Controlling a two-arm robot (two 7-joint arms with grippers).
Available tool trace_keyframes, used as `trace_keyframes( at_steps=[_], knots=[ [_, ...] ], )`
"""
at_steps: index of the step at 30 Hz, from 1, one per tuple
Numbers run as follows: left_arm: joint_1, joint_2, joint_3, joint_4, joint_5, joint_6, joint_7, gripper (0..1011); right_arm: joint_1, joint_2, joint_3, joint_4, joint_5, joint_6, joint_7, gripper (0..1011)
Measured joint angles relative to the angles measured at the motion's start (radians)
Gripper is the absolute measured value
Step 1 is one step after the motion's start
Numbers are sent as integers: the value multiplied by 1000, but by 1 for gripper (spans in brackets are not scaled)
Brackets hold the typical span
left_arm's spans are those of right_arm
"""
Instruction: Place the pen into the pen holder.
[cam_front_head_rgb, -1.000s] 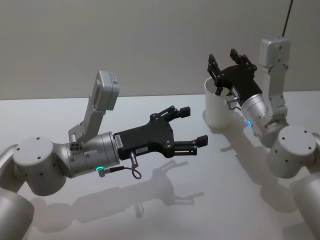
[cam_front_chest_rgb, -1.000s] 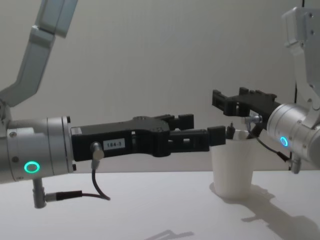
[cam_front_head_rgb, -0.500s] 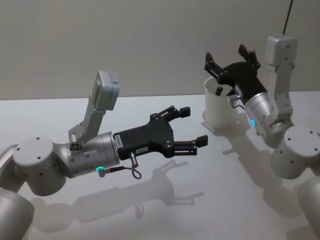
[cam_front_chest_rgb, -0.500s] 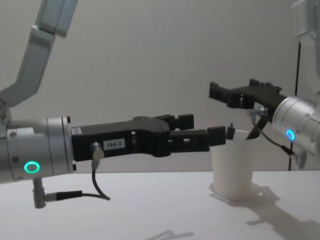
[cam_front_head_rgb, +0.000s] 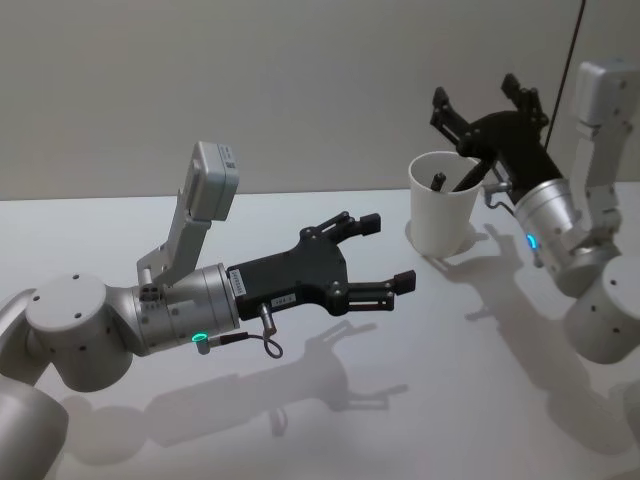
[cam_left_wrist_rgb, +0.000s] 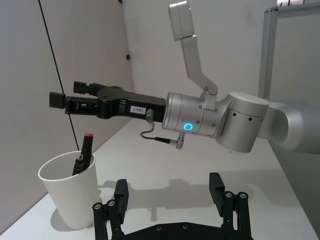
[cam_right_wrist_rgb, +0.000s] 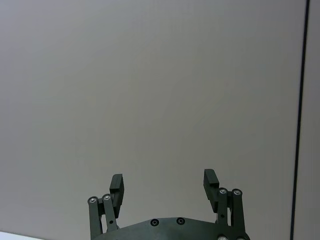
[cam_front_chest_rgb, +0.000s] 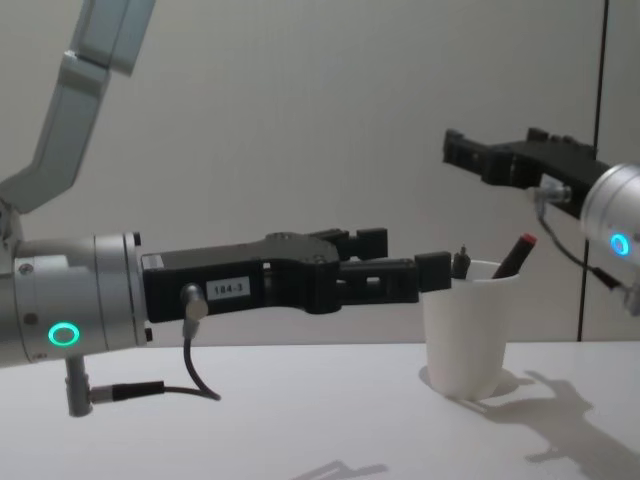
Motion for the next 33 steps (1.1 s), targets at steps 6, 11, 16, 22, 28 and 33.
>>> trace_keyframes(
  at_steps=[6, 11, 16, 22, 28, 33],
  knots=[
    [0, 0, 0, 0, 0, 0, 0, 1001, -28, 18, 11, -47, 15, 11, -12, 1001],
    [0, 0, 0, 0, 0, 0, 0, 1001, -59, 38, 23, -94, 28, 24, -29, 1001],
    [0, 0, 0, 0, 0, 0, 0, 1001, -92, 57, 35, -137, 42, 39, -49, 1001],
    [1, 0, 0, -1, 2, 0, 10, 1001, -117, 71, 43, -169, 51, 49, -62, 1001],
    [10, -1, 3, -13, 20, -1, 60, 1001, -131, 80, 43, -181, 51, 55, -60, 1001],
    [22, -3, 7, -27, 43, -3, 128, 1001, -168, 101, 42, -214, 53, 70, -53, 1001]
  ],
)
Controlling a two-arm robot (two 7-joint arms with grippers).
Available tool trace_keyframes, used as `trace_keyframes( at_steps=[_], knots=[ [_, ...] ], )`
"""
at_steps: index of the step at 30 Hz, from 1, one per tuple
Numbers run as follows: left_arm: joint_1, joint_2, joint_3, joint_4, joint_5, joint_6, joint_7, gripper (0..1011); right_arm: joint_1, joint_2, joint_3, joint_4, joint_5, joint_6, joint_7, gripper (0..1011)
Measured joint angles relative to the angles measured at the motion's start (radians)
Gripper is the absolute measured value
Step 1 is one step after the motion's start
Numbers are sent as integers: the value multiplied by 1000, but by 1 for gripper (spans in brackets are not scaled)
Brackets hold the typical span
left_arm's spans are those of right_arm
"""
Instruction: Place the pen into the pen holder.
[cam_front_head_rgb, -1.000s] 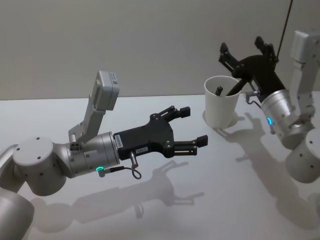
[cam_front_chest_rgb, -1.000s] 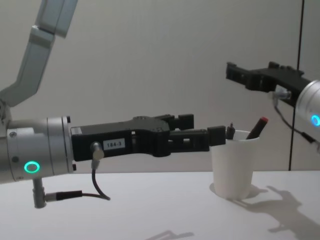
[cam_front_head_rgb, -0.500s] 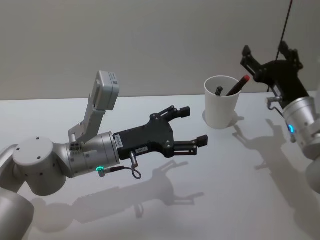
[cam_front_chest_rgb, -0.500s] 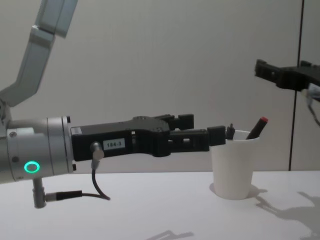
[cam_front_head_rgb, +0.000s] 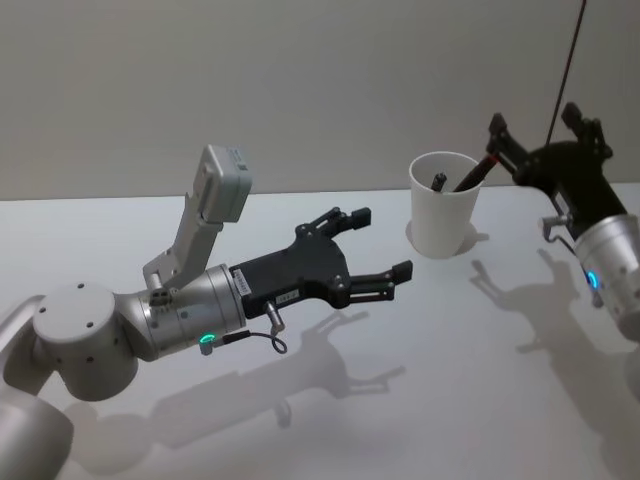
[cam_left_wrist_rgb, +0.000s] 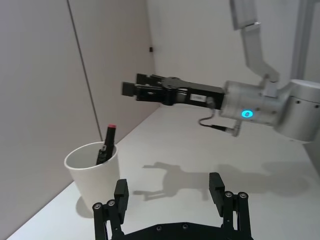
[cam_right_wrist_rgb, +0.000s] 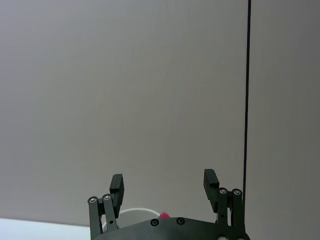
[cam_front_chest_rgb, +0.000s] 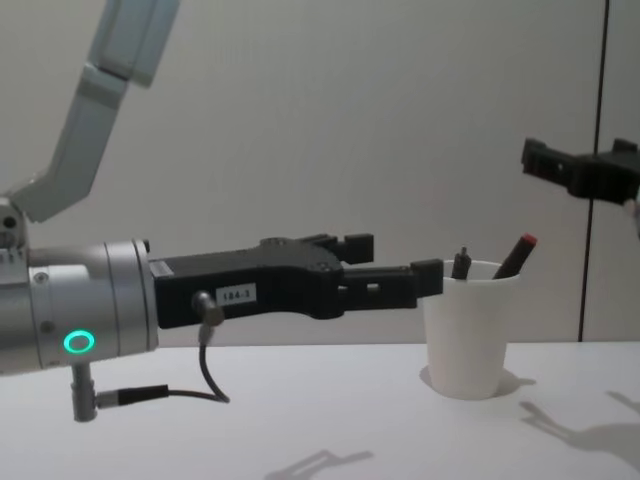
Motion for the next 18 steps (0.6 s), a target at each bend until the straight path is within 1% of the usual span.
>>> trace_keyframes(
  at_steps=[1, 4, 6, 7, 9, 10, 12, 13, 15, 18],
  knots=[
    [0, 0, 0, 0, 0, 0, 0, 1001, -7, 4, 0, -6, 0, 3, 1, 1001],
    [9, -1, 3, -12, 18, -2, 52, 1001, -34, 19, 0, -29, 2, 15, 6, 1001],
    [12, -2, 4, -16, 25, -2, 69, 1001, -56, 32, -1, -48, 3, 23, 9, 1001],
    [14, -2, 4, -18, 28, -3, 81, 1001, -56, 32, -1, -48, 3, 23, 9, 1001],
    [19, -3, 6, -25, 38, -3, 112, 1001, -85, 48, -1, -73, 6, 35, 14, 1001],
    [21, -3, 7, -27, 42, -4, 122, 1001, -85, 48, -1, -73, 6, 35, 14, 1001],
    [28, -4, 9, -36, 56, -5, 162, 1001, -105, 60, -1, -91, 7, 44, 17, 1001],
    [28, -4, 9, -36, 56, -5, 162, 1001, -120, 68, -1, -104, 8, 50, 20, 1001],
    [33, -4, 11, -43, 66, -6, 191, 1001, -134, 76, -2, -116, 9, 56, 22, 1001],
    [40, -5, 13, -52, 80, -7, 231, 1001, -171, 97, -2, -147, 11, 70, 28, 1001]
  ],
)
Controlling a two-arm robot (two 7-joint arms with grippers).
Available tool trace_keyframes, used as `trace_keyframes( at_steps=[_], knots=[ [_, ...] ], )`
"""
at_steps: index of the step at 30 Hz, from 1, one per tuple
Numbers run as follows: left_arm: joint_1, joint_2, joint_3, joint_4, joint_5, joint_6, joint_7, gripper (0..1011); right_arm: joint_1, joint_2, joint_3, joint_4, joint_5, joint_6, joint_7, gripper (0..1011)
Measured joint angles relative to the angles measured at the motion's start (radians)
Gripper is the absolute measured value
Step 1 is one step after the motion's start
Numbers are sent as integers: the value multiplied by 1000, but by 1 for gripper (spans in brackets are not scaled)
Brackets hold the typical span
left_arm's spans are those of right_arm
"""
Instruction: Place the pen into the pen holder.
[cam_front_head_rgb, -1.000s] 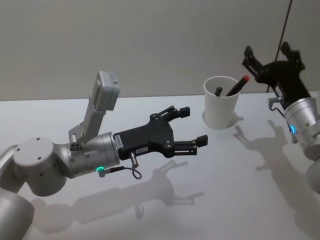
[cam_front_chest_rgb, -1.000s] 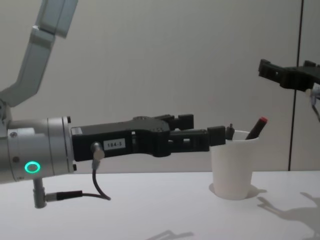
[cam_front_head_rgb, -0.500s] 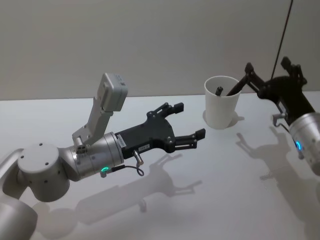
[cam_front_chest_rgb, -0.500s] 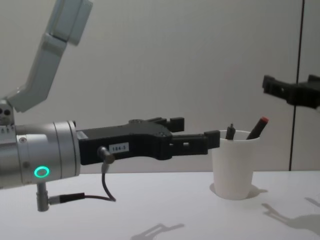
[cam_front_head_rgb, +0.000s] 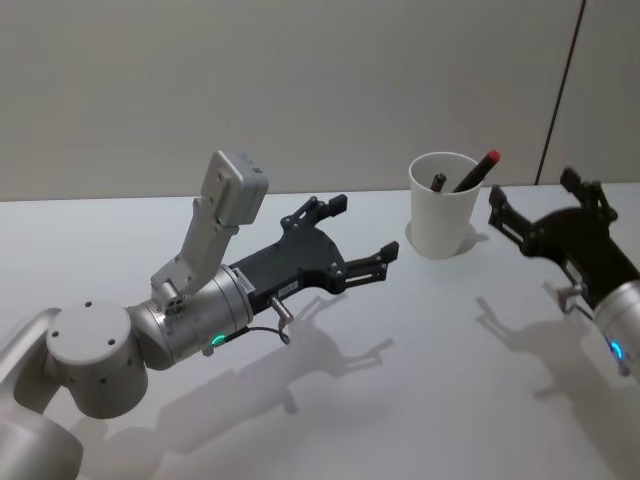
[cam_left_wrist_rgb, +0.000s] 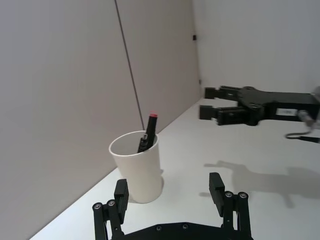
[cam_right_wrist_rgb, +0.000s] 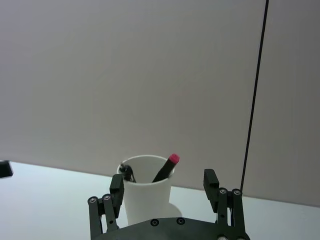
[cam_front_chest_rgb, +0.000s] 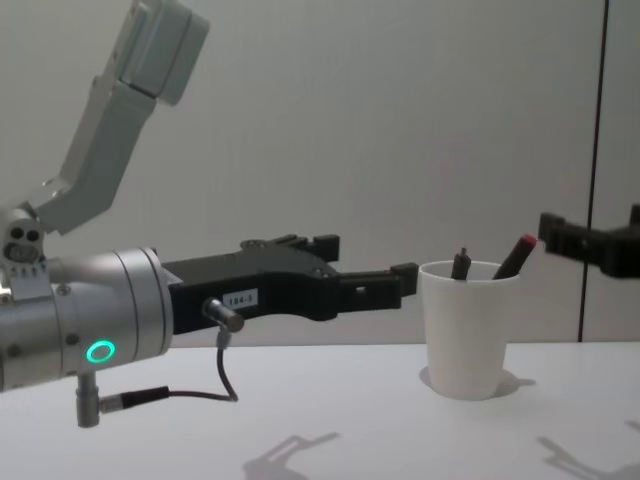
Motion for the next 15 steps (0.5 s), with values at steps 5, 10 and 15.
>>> trace_keyframes(
  at_steps=[5, 10, 15],
  knots=[
    [10, -1, 4, -13, 21, -2, 61, 1001, -37, 21, -1, -33, 3, 16, 6, 1001],
    [22, -3, 8, -29, 45, -4, 131, 1001, -62, 36, -1, -54, 4, 26, 9, 1001],
    [34, -4, 12, -44, 69, -7, 200, 1001, -71, 40, -1, -61, 5, 30, 11, 1001]
  ],
)
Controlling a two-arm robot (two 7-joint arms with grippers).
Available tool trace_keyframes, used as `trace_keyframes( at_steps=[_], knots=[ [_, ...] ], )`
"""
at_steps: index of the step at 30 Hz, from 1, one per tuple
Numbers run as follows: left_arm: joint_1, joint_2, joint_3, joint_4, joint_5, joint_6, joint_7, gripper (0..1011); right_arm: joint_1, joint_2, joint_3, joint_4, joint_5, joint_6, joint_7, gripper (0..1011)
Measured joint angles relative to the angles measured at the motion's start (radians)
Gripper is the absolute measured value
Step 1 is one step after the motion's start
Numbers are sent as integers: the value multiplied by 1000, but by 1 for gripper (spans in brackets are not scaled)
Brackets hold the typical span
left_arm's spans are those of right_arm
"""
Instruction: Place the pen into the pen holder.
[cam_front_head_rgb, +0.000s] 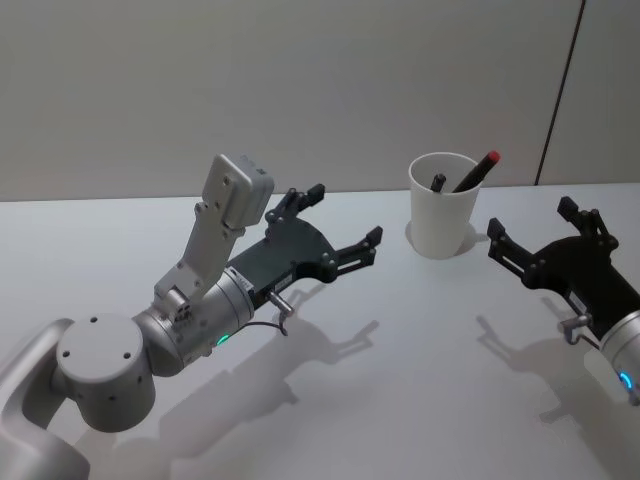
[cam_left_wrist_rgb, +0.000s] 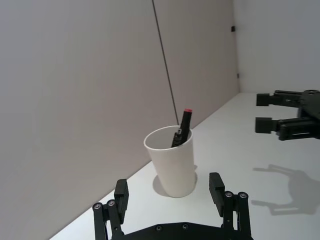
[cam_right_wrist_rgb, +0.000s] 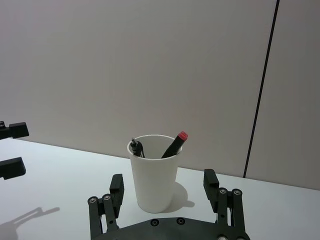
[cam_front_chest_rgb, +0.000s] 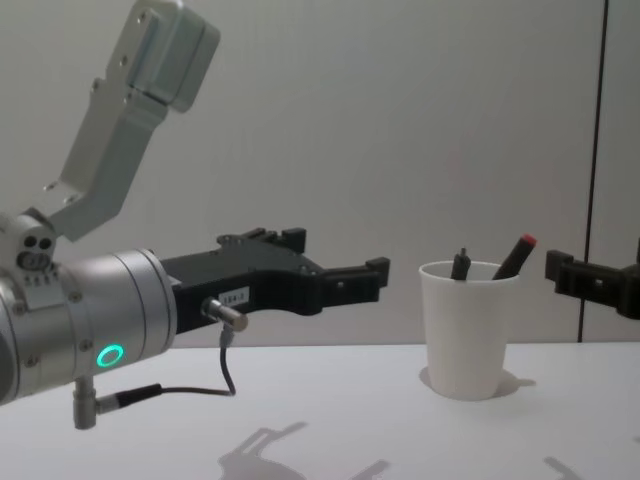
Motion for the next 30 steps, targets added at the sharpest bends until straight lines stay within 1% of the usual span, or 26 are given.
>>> trace_keyframes(
  at_steps=[5, 9, 10, 13, 15, 19, 22, 23, 26, 30],
  knots=[
    [10, -1, 3, -13, 20, -2, 57, 1001, -1, 0, 0, -1, 0, 0, 0, 1001],
    [20, -3, 7, -26, 40, -4, 117, 1001, -1, 0, 0, -1, 0, 0, 0, 1001],
    [20, -3, 7, -26, 40, -4, 117, 1001, -1, 0, 0, -1, 0, 0, 0, 1001],
    [29, -4, 10, -37, 58, -6, 168, 1001, -1, 0, 0, -1, 0, 0, 0, 1001],
    [32, -4, 11, -41, 64, -6, 185, 1001, -1, 0, 0, -1, 0, 0, 0, 1001],
    [42, -5, 14, -54, 84, -8, 246, 1001, -1, 0, 0, -1, 0, 0, 0, 1001],
    [47, -6, 16, -61, 94, -9, 274, 1001, -1, 0, 0, -1, 0, 0, 0, 1001],
    [50, -6, 17, -65, 101, -10, 292, 1001, -1, 0, 0, -1, 0, 0, 0, 1001],
    [55, -7, 19, -71, 111, -11, 321, 1001, -1, 0, 0, -1, -1, -1, 0, 1001],
    [59, -7, 20, -75, 118, -12, 342, 1001, -1, 0, 0, -1, -1, -1, 0, 1001]
  ],
)
